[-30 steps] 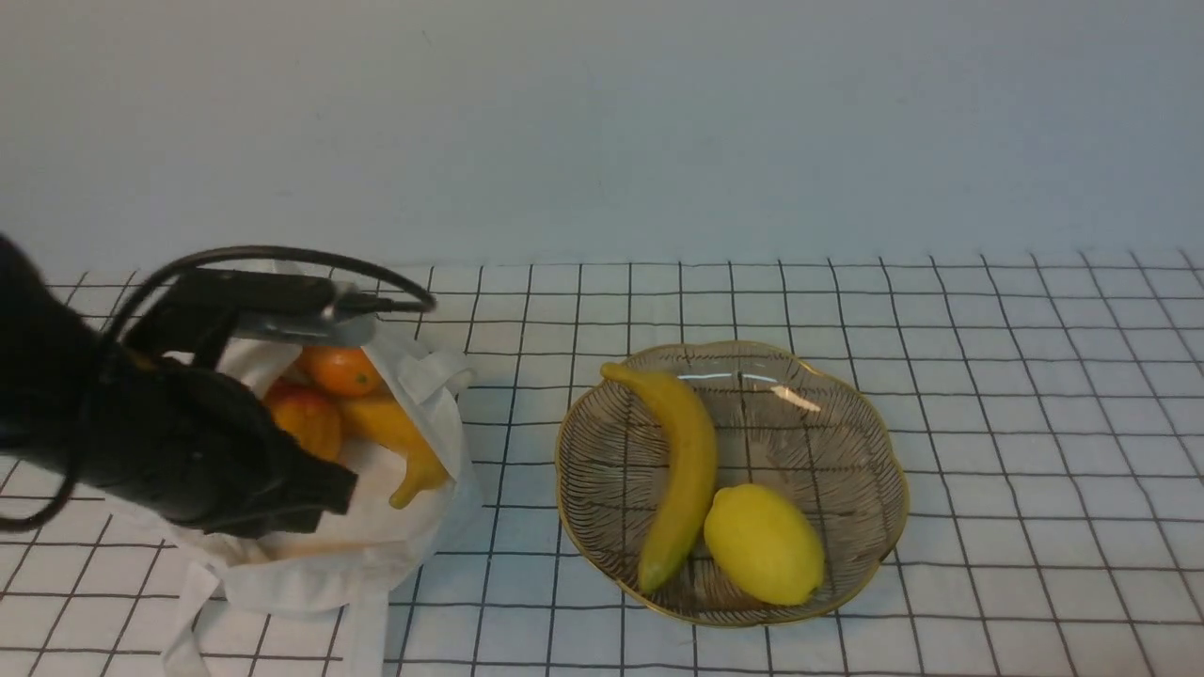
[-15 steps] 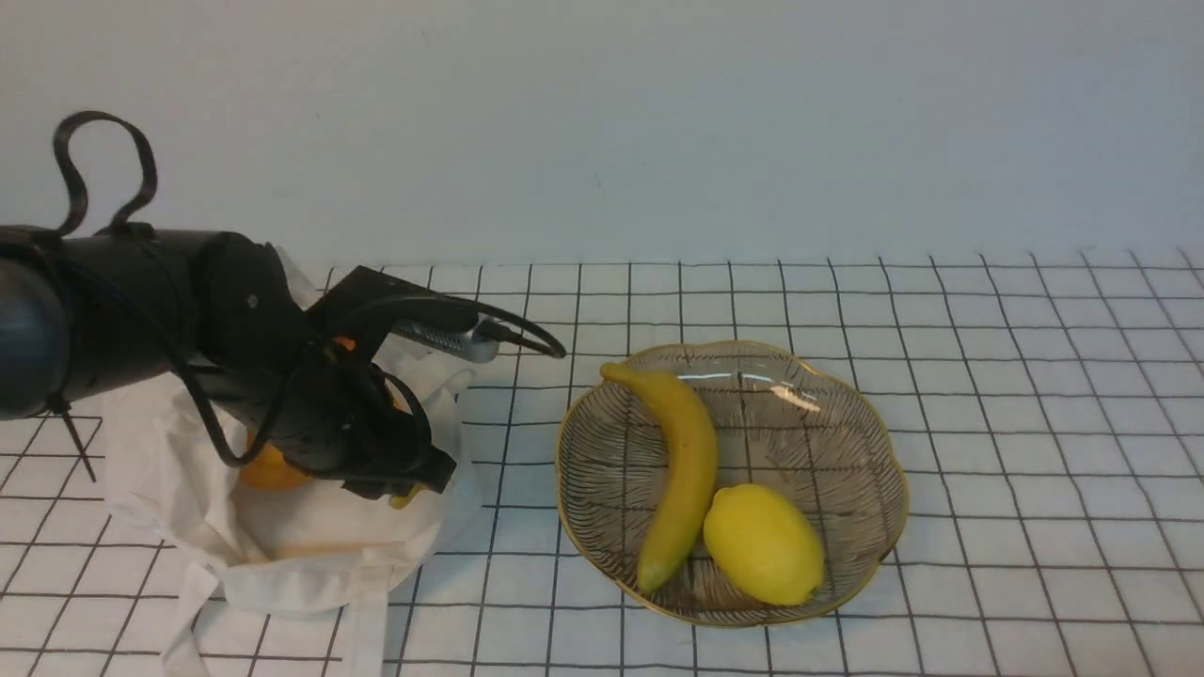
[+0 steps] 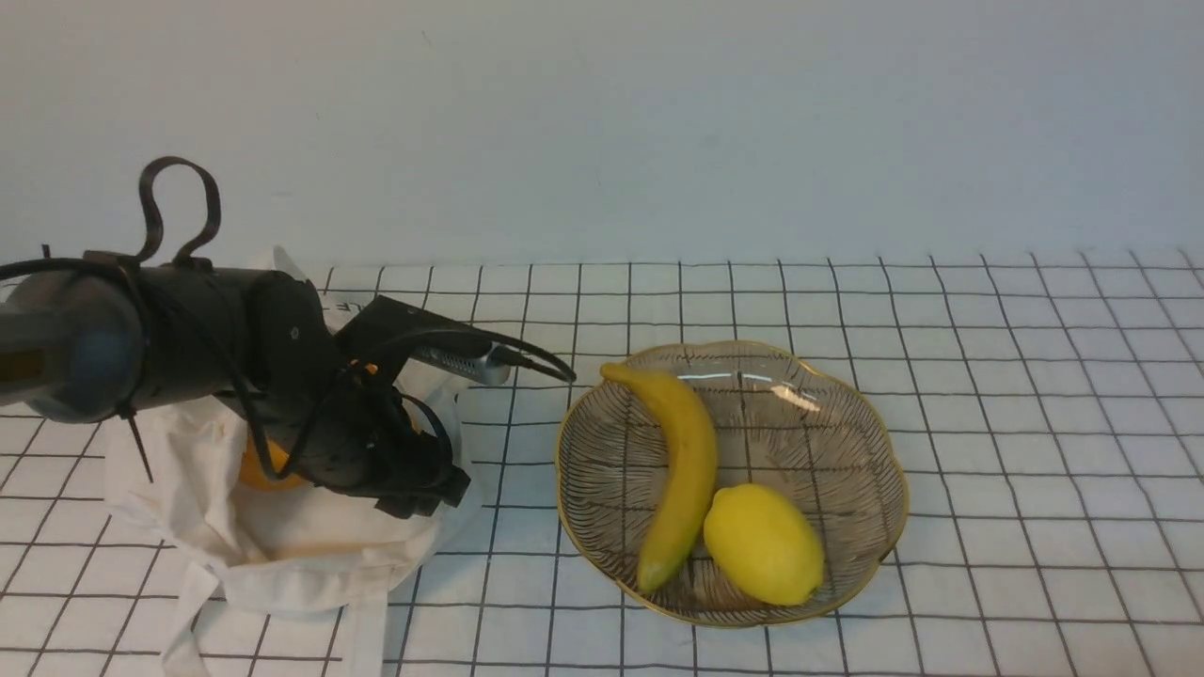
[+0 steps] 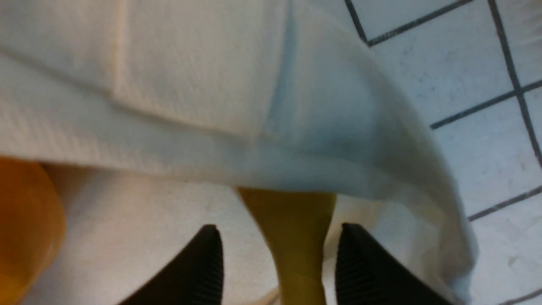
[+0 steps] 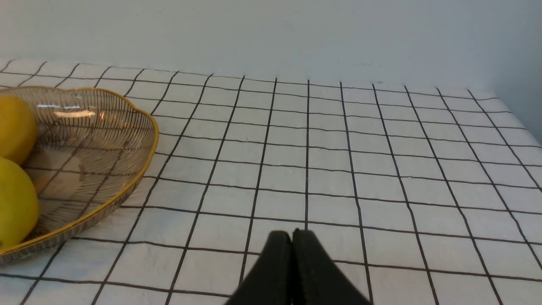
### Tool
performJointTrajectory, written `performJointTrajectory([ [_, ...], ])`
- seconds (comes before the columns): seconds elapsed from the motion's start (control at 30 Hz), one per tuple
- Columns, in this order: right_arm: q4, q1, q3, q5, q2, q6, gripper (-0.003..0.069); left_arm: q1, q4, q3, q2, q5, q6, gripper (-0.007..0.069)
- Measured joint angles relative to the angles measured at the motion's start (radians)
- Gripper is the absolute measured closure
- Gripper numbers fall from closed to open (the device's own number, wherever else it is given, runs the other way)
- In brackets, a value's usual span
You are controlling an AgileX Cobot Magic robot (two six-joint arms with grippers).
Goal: Take the fruit out of the bag on the white checkered tablecloth and place them on the plate.
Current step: 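Reach into the white bag and grasp the banana with the left gripper, then place the banana on the plate with the left gripper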
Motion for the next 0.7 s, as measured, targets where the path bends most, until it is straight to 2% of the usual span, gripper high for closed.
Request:
performJointTrajectory([
  [0.03,0.000,0.000,0.000,0.000,0.000,0.000,0.0673,0.000,-0.004,0.000,0.000,0.000,0.000,0.0372],
  [0.07,0.000,0.000,0.000,0.000,0.000,0.000,0.0673,0.000,-0.005,0.000,0.000,0.000,0.000,0.0384],
  [0.13,0.000,0.000,0.000,0.000,0.000,0.000,0.0673,0.000,-0.009,0.000,0.000,0.004,-0.003,0.0516],
  [0.17,0.000,0.000,0.000,0.000,0.000,0.000,0.0673,0.000,-0.009,-0.001,0.000,0.014,-0.007,0.0532],
  [0.37,0.000,0.000,0.000,0.000,0.000,0.000,0.0673,0.000,0.024,-0.061,-0.013,0.183,-0.048,0.0531],
  [0.4,0.000,0.000,0.000,0.000,0.000,0.000,0.0673,0.000,0.037,-0.095,-0.026,0.270,-0.073,0.0531],
  [0.6,0.000,0.000,0.000,0.000,0.000,0.000,0.0673,0.000,0.066,-0.155,-0.079,0.523,-0.119,0.0531],
  [0.7,0.000,0.000,0.000,0.000,0.000,0.000,0.0673,0.000,0.085,-0.157,-0.096,0.591,-0.120,0.0531],
])
